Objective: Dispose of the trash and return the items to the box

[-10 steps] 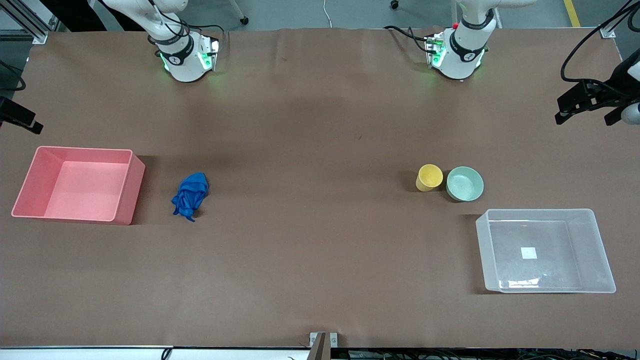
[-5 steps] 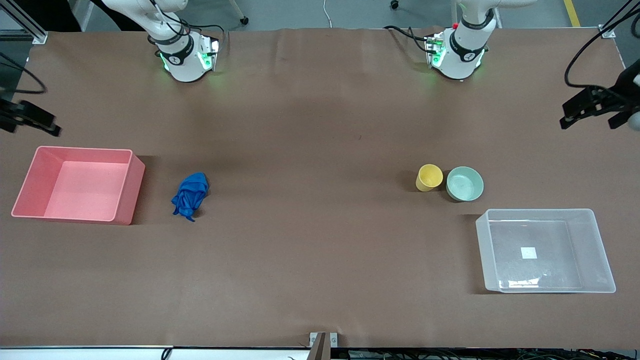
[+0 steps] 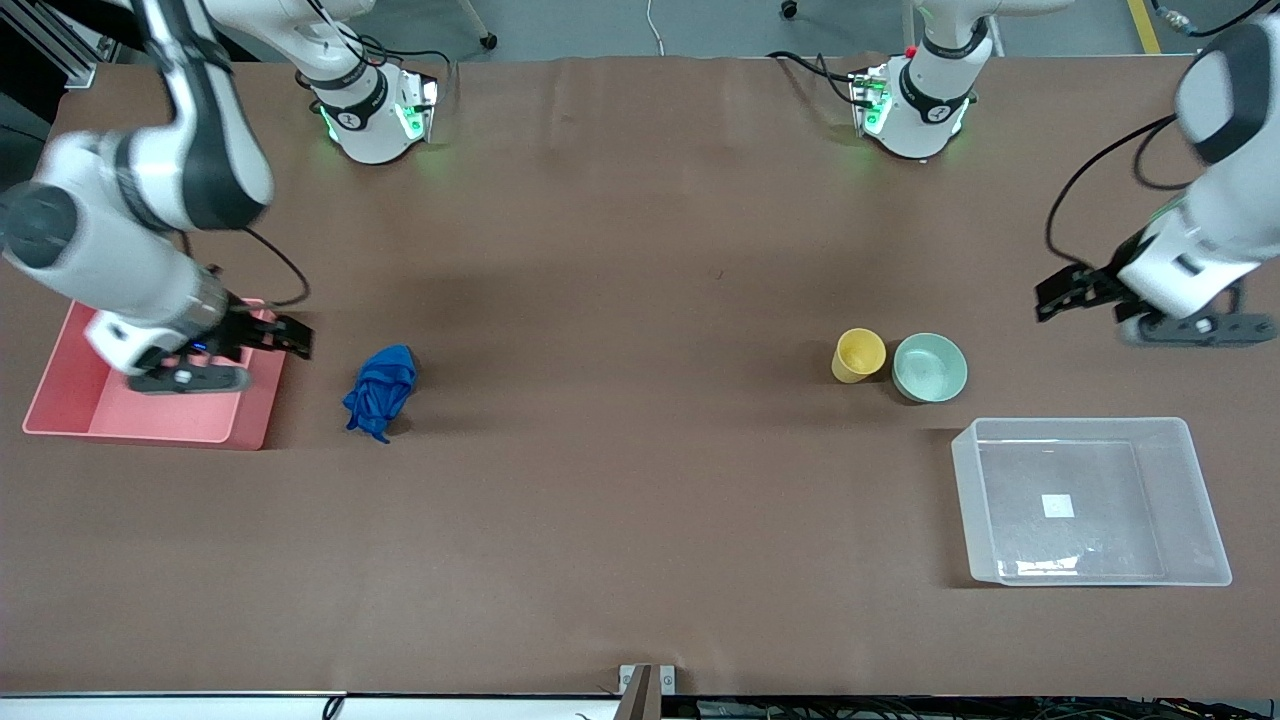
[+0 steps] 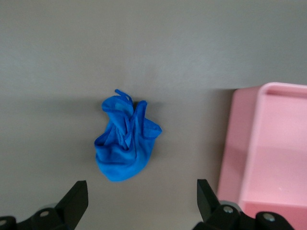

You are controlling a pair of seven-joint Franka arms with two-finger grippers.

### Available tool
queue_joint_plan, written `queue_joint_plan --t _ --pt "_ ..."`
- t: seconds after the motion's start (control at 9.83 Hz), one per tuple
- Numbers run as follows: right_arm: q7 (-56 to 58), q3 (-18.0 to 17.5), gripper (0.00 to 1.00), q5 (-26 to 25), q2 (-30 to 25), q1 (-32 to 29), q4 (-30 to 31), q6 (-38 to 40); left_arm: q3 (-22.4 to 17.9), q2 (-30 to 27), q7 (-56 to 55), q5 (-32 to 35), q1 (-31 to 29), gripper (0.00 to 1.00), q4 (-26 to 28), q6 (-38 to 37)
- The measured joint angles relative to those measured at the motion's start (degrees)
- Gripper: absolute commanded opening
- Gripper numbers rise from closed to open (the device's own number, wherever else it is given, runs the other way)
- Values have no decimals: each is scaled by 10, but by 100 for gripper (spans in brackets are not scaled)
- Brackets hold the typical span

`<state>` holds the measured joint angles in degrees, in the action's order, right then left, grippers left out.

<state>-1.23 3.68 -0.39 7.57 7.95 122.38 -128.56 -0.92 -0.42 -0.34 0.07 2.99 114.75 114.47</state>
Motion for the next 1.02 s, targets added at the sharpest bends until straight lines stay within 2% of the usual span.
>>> queue_joint_plan --t 0.2,0.41,0.51,0.61,0.71,0.81,0.92,1.02 --pt "0 0 100 0 66 17 46 -111 0 17 0 -2 0 100 99 134" --pt "0 0 99 0 130 24 48 -192 -1 58 0 -2 -1 100 156 223" --pt "0 0 82 0 150 26 47 -210 -2 89 0 -2 -1 98 164 257" --pt "-1 0 55 0 160 30 46 -217 -2 121 0 -2 -2 98 165 280" --pt "-2 0 23 0 162 31 45 -220 -2 145 0 -2 -2 95 165 294" --pt "-5 0 3 2 164 31 45 -223 -2 161 0 -2 -2 90 164 304" --pt "-12 0 1 9 165 31 45 -223 -2 172 0 -2 -2 76 164 314" --pt "-18 0 1 15 165 31 45 -223 -2 180 0 -2 -2 52 164 324"
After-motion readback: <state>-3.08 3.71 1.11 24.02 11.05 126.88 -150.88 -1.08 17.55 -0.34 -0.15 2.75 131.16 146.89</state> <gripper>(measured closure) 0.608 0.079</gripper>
